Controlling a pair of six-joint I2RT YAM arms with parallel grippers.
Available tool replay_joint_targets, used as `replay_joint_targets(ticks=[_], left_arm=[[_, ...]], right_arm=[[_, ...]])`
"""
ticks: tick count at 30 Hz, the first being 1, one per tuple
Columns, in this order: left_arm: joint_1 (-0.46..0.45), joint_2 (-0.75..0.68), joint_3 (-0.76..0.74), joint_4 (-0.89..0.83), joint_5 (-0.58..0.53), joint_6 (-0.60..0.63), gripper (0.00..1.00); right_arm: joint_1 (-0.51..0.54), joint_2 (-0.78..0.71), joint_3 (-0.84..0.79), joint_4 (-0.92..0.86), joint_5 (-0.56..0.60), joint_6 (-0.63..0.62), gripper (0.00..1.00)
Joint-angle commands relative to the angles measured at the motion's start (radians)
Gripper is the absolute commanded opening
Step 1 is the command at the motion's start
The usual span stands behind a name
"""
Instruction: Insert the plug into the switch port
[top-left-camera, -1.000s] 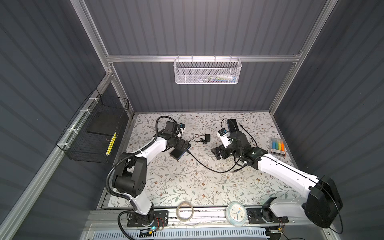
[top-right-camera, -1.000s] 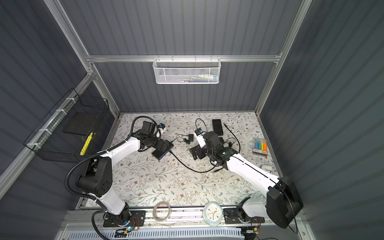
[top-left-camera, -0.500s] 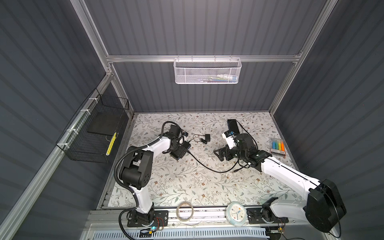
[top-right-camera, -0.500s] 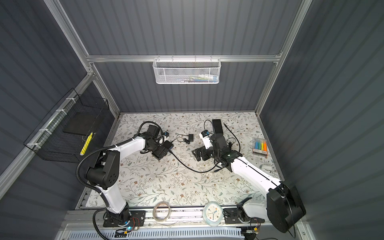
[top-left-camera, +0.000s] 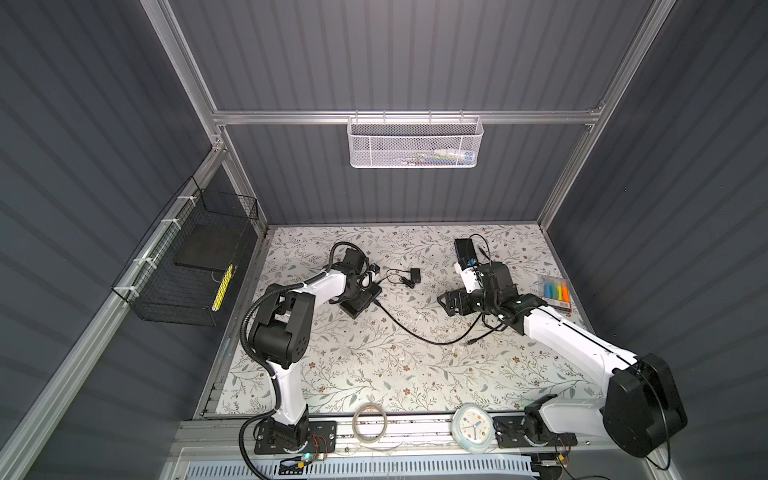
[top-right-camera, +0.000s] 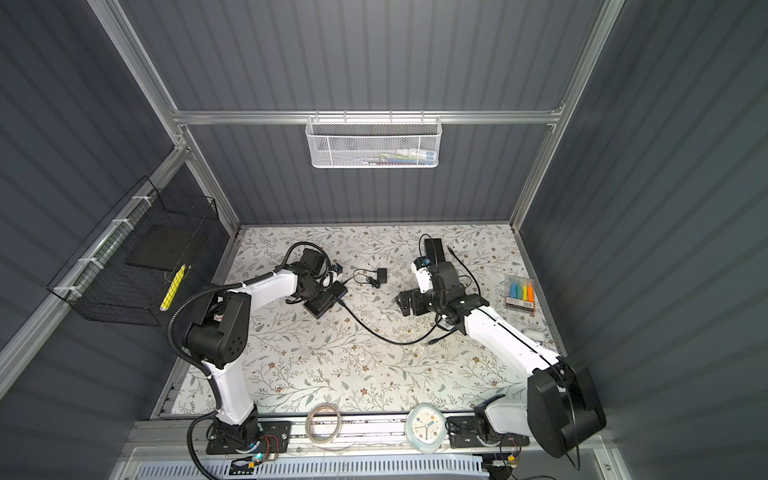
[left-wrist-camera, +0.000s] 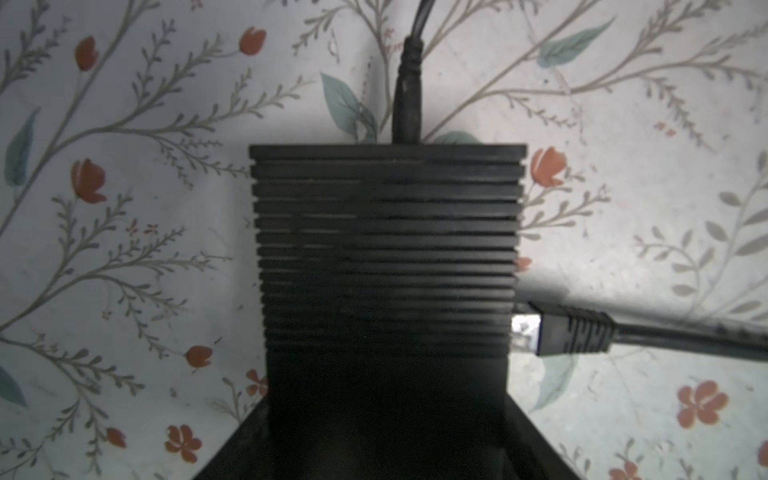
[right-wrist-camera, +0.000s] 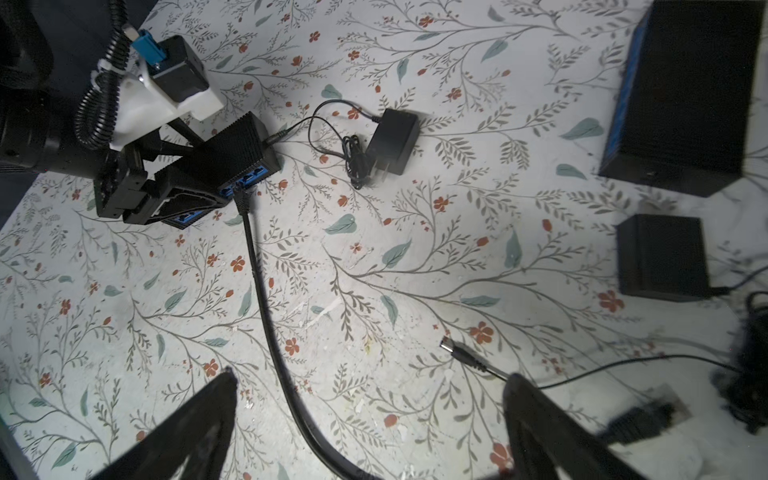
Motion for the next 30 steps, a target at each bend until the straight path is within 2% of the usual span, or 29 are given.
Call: replay_joint_targets(ticks=[1, 5, 14, 18, 24, 30], left_arm=[[0.005, 0.012, -0.001, 0.014, -0.017, -0.005, 0.52], [0.041, -0.053, -0.038, 0.027, 0.005, -0.023, 0.44], [0.223, -0.234, -0.147, 0.106, 0.05, -0.136, 0.4], [0.271, -0.202, -0.109, 0.076, 0.023, -0.151, 0.4], [0.422, -0.174, -0.083, 0.131, 0.092, -0.284, 0.4], [0.492, -0.12, -0.046, 0.15, 0.048, -0.402, 0.4]], right_arm=[[0.001, -0.021, -0.011, -0.013, 0.086, -0.01, 0.99], [0.001, -0.015, -0.011, -0.013, 0.094, 0.0, 0.99], [0.004, 0.003, 0.011, -0.011, 0.101, 0.019, 0.99], [0.01, -0.003, 0.014, -0.013, 0.102, 0.029, 0.99], [0.02, -0.021, 0.014, -0.027, 0.116, 0.032, 0.99], [0.026, -0.011, 0.029, -0.034, 0.114, 0.03, 0.99]])
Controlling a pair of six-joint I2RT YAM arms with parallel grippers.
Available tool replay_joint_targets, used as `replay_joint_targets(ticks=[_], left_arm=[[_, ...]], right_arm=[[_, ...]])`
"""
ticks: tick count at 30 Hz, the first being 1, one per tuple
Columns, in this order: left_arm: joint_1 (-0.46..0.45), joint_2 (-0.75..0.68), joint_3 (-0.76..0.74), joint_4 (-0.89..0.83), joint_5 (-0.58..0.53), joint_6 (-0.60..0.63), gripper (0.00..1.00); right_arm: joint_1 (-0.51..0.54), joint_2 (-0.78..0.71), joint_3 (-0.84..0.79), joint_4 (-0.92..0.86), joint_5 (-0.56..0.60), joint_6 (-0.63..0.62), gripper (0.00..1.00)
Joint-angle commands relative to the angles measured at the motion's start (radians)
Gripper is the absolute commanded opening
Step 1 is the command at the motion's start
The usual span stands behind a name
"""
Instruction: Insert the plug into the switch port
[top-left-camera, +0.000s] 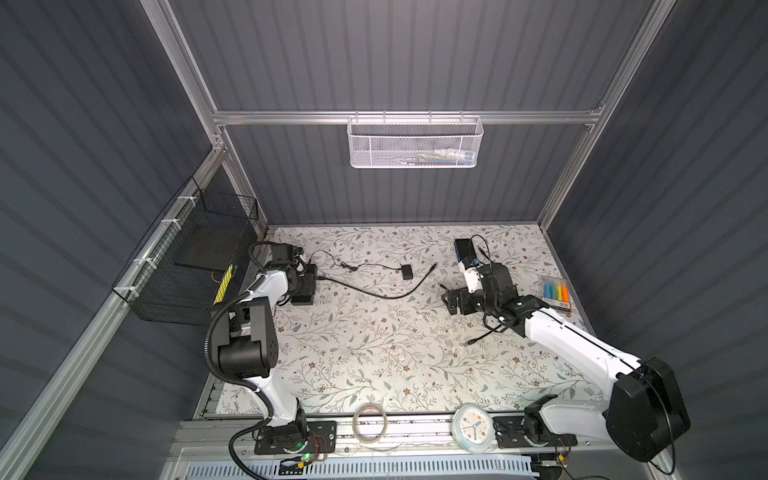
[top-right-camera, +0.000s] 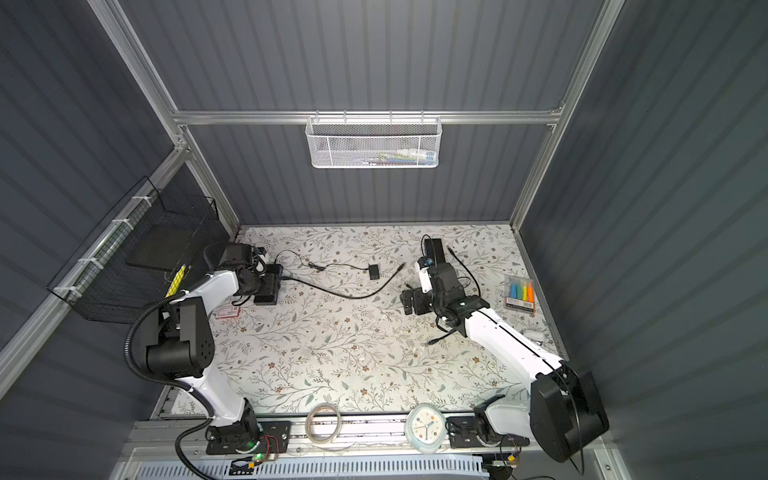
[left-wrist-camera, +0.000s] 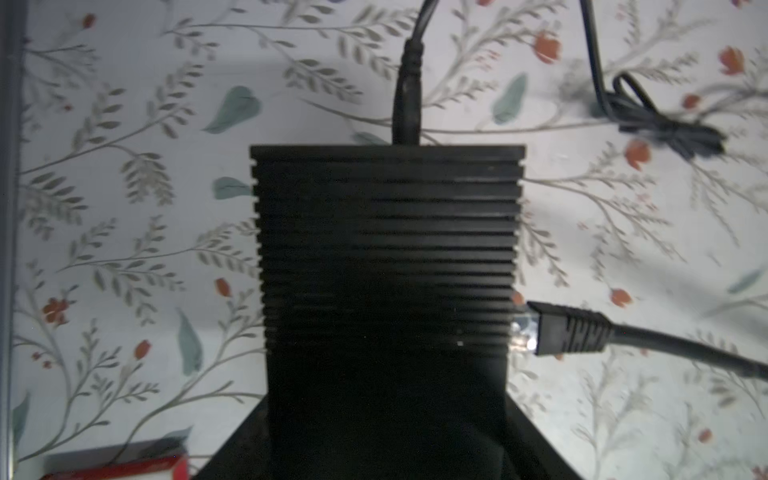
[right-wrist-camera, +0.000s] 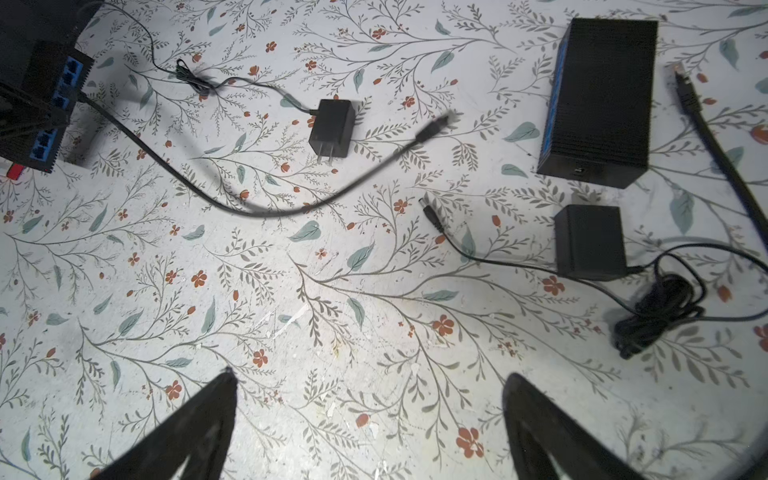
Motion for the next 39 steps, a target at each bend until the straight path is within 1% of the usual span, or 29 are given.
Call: replay_joint_targets(ticks=[1, 5, 7, 9, 11, 16, 19, 23, 24, 26, 29, 30, 31, 33, 35, 37, 39], left_arm=[[0.014, 0.024, 0.031, 0.048, -0.019, -0.116, 0.4], [0.016, 0.095, 0.073, 0.045, -0.072, -0.192, 0.42], [0.017, 0.14, 0.104, 0.033, -0.076, -0.213, 0.43], [0.019, 0.168, 0.123, 0.036, -0.11, -0.236, 0.44], [0.032, 0.2, 0.143, 0.048, -0.117, -0.266, 0.48], [0.034, 0.285, 0.267, 0.008, -0.157, -0.312, 0.57], [0.035, 0.287, 0.269, 0.028, -0.186, -0.322, 0.61], [0.028, 0.23, 0.234, 0.083, -0.192, -0.297, 0.72], [0.022, 0.211, 0.196, 0.096, -0.201, -0.282, 0.75], [0.012, 0.175, 0.174, 0.111, -0.214, -0.258, 0.8], [-0.008, 0.111, 0.125, 0.153, -0.222, -0.22, 0.85], [-0.021, 0.081, 0.101, 0.181, -0.224, -0.205, 0.89], [-0.035, 0.056, 0.079, 0.205, -0.242, -0.195, 0.89], [-0.078, 0.005, 0.047, 0.242, -0.286, -0.167, 0.92], [-0.14, -0.044, 0.013, 0.287, -0.369, -0.118, 0.93], [-0.228, -0.106, -0.046, 0.378, -0.45, -0.043, 0.93], [-0.29, -0.167, -0.108, 0.471, -0.489, 0.016, 0.94]], right_arm=[[0.009, -0.002, 0.034, -0.021, 0.011, 0.007, 0.99], [0.013, 0.012, 0.051, -0.027, 0.01, 0.003, 0.99], [0.016, 0.02, 0.06, -0.035, 0.009, -0.001, 0.99], [0.019, 0.023, 0.069, -0.044, 0.008, -0.001, 0.99], [0.022, 0.021, 0.071, -0.049, 0.004, -0.004, 0.99], [0.026, 0.03, 0.079, -0.063, -0.006, -0.011, 0.99], [0.032, 0.036, 0.077, -0.068, -0.006, -0.017, 0.99], [0.031, 0.04, 0.065, -0.066, -0.001, -0.024, 0.99], [0.032, 0.04, 0.062, -0.063, 0.002, -0.025, 0.99], [0.031, 0.041, 0.054, -0.051, 0.002, -0.025, 0.99], [0.032, 0.057, 0.057, -0.041, 0.024, -0.017, 0.99], [0.032, 0.068, 0.064, -0.044, 0.02, -0.025, 0.99], [0.031, 0.08, 0.07, -0.044, 0.031, -0.022, 0.99], [0.023, 0.105, 0.093, -0.068, 0.036, -0.018, 0.99], [0.012, 0.124, 0.107, -0.069, 0.013, -0.009, 0.99], [-0.011, 0.147, 0.119, -0.065, -0.03, 0.012, 0.99], [-0.035, 0.161, 0.136, -0.065, -0.1, 0.035, 0.99]])
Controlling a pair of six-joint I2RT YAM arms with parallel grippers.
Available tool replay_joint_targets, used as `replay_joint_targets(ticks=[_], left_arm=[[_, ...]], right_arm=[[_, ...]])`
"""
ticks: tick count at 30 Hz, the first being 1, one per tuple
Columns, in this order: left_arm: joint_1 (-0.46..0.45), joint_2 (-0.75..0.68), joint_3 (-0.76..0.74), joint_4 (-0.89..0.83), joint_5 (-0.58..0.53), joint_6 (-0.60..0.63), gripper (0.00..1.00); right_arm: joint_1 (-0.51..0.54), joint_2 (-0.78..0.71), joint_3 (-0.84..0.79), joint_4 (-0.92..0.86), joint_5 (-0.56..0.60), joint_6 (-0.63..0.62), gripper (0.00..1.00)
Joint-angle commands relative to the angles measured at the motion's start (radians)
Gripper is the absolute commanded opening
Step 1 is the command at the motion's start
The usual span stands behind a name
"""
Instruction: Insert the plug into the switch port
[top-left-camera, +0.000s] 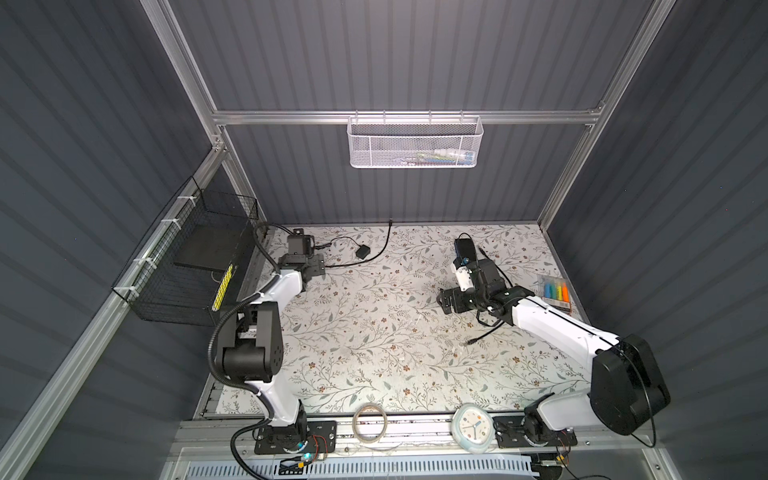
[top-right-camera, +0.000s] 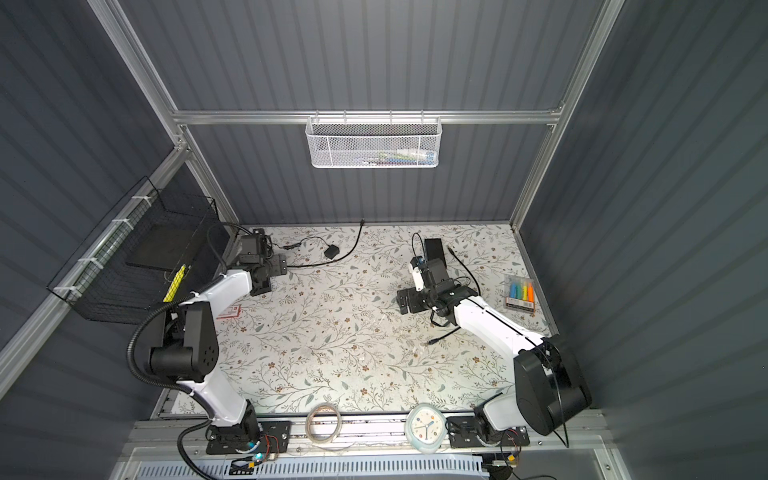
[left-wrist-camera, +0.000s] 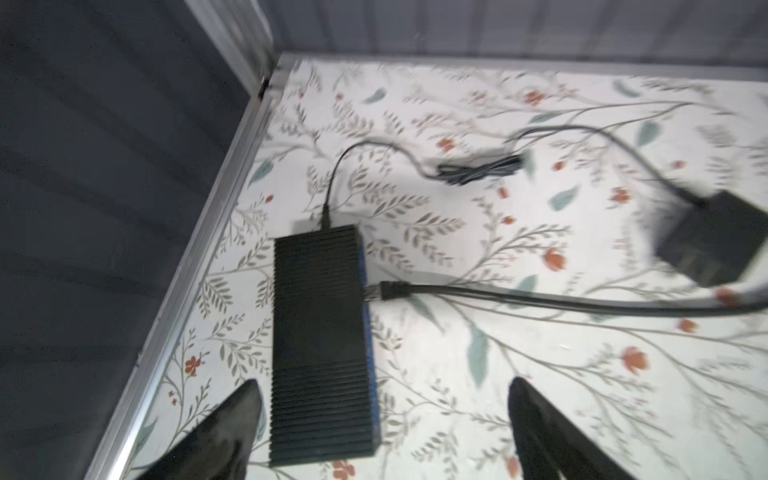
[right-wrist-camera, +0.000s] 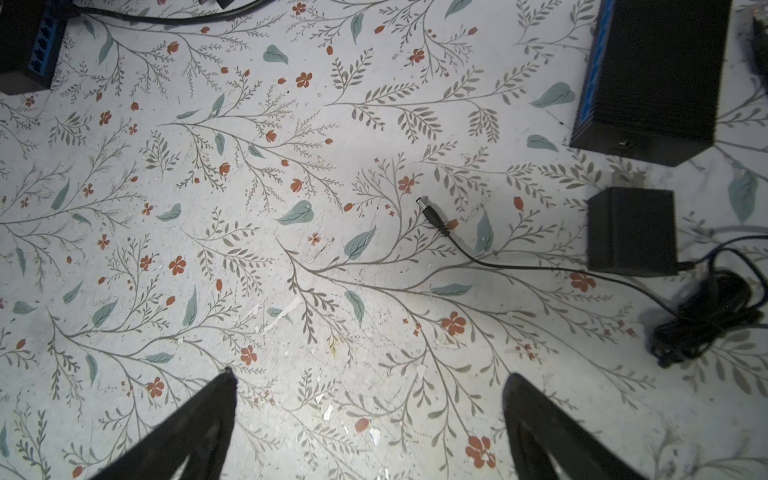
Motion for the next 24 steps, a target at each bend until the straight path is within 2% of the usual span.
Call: replay_joint_targets(ticks=[1, 3, 5, 7, 9, 11, 12, 13, 15, 16, 19, 22, 24], left_arm=[[-0.081, -0.105, -0.087, 0.196, -0.097, 0.119, 0.96], [-0.088, -0.159, -0.121, 0.231, -0.028, 0.097, 1.0], [-0.088, -0.198, -0.129, 0.237, 0.05, 0.076, 1.0], [-0.088, -0.222, -0.118, 0.22, 0.099, 0.046, 1.0], [-0.089, -0.245, -0.115, 0.223, 0.15, 0.019, 1.0], [-0.088, -0.269, -0.137, 0.259, 0.169, -0.032, 1.0], [-0.087, -0.278, -0.146, 0.275, 0.207, -0.046, 1.0], [-0.083, -0.283, -0.155, 0.295, 0.256, -0.044, 1.0], [-0.08, -0.275, -0.143, 0.269, 0.301, -0.076, 1.0], [-0.079, -0.26, -0.122, 0.244, 0.345, -0.065, 1.0], [-0.079, -0.211, -0.046, 0.146, 0.413, -0.04, 1.0], [-0.089, -0.191, -0.018, 0.12, 0.5, -0.049, 0.98], [-0.11, -0.197, -0.026, 0.124, 0.513, -0.053, 0.94]], right_arm=[[-0.041, 0.017, 0.055, -0.016, -0.078, 0.047, 0.99], [-0.057, 0.013, 0.087, -0.054, -0.028, 0.042, 0.99], [-0.055, -0.024, 0.11, -0.081, 0.122, 0.012, 0.99], [-0.022, -0.079, 0.124, -0.085, 0.378, -0.063, 0.99], [-0.016, -0.141, 0.117, -0.055, 0.488, -0.125, 0.99], [-0.022, -0.199, 0.09, -0.011, 0.499, -0.135, 0.99], [-0.031, -0.232, 0.064, 0.018, 0.455, -0.131, 0.99], [-0.048, -0.26, 0.042, 0.034, 0.359, -0.115, 0.99], [-0.063, -0.285, 0.018, 0.054, 0.284, -0.078, 0.99], [-0.072, -0.277, 0.03, 0.031, 0.249, -0.073, 0.94], [-0.08, -0.229, 0.089, -0.059, 0.256, -0.066, 0.91], [-0.105, -0.185, 0.091, -0.072, 0.305, -0.065, 0.9], [-0.136, -0.116, 0.127, -0.108, 0.316, -0.055, 0.91]])
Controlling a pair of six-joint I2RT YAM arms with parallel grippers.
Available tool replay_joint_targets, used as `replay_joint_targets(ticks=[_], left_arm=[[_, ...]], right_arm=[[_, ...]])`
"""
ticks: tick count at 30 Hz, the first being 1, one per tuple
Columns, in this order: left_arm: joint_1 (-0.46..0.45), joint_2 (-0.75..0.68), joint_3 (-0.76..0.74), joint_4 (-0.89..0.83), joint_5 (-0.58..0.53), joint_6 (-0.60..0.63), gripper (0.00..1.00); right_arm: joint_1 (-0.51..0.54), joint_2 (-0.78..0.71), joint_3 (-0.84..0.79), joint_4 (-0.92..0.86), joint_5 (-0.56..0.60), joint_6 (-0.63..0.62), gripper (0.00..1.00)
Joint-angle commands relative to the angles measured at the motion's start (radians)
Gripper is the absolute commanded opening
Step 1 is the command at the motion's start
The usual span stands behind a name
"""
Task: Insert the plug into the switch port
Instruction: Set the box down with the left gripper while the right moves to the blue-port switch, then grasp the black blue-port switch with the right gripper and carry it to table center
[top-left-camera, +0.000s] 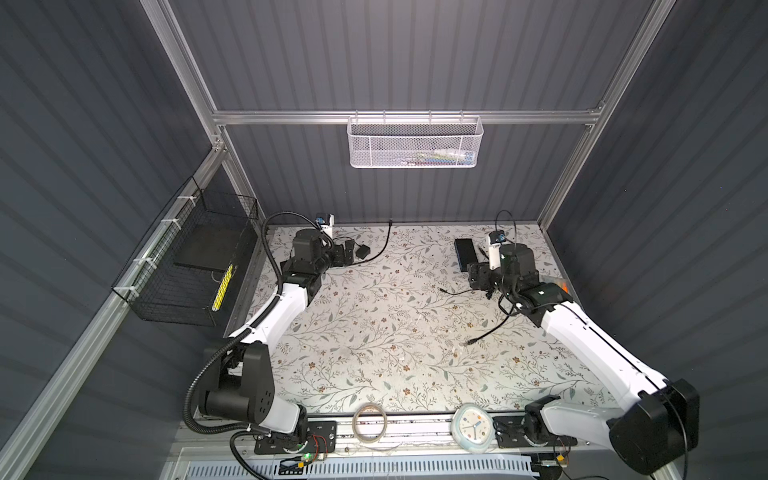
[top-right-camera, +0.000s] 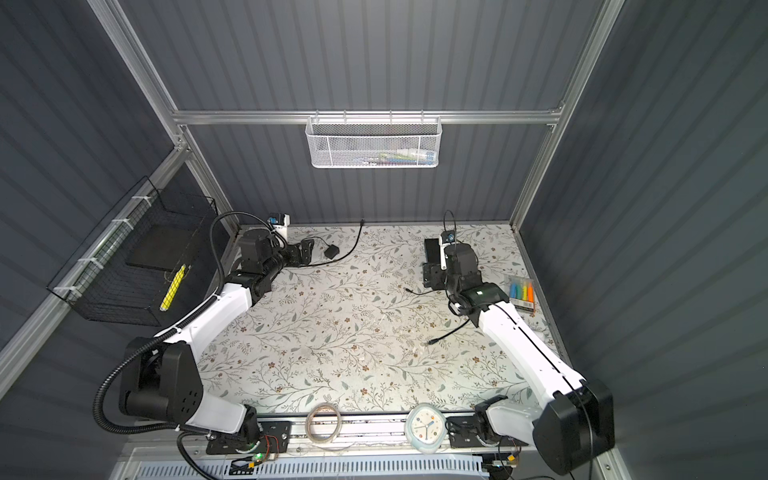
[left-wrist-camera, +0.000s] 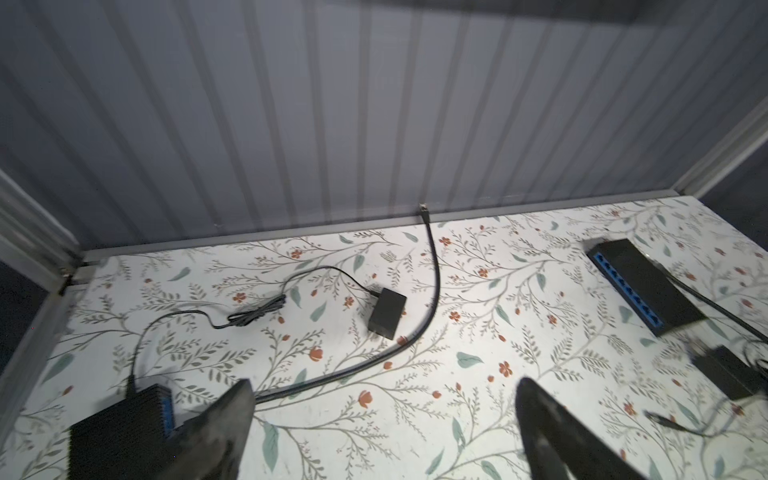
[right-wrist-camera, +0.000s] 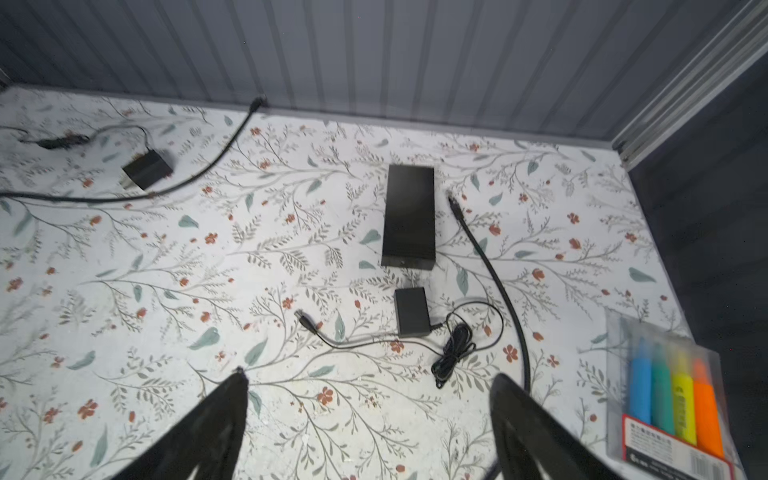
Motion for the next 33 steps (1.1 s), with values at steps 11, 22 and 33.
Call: replay_joint_targets(ticks=[11, 22, 33], left_arm=[[-0.161, -0.163, -0.052, -0.228, -0.154, -0.062, 0.9], [-0.161, -0.389, -0.106, -0.45, -0.256, -0.055, 0.91], [-0.161, -0.431, -0.064, -0.553, -0.316, -0.02, 0.94]], right_arm=[[-0.164, 0.633, 0.454, -0.125, -0.206, 0.005, 0.9], [-0.207, 1.057, 0.978, -0.403, -0.268, -0.008, 0.85], [-0.196, 1.173, 1.119, -0.577, -0.224, 0.016, 0.85]])
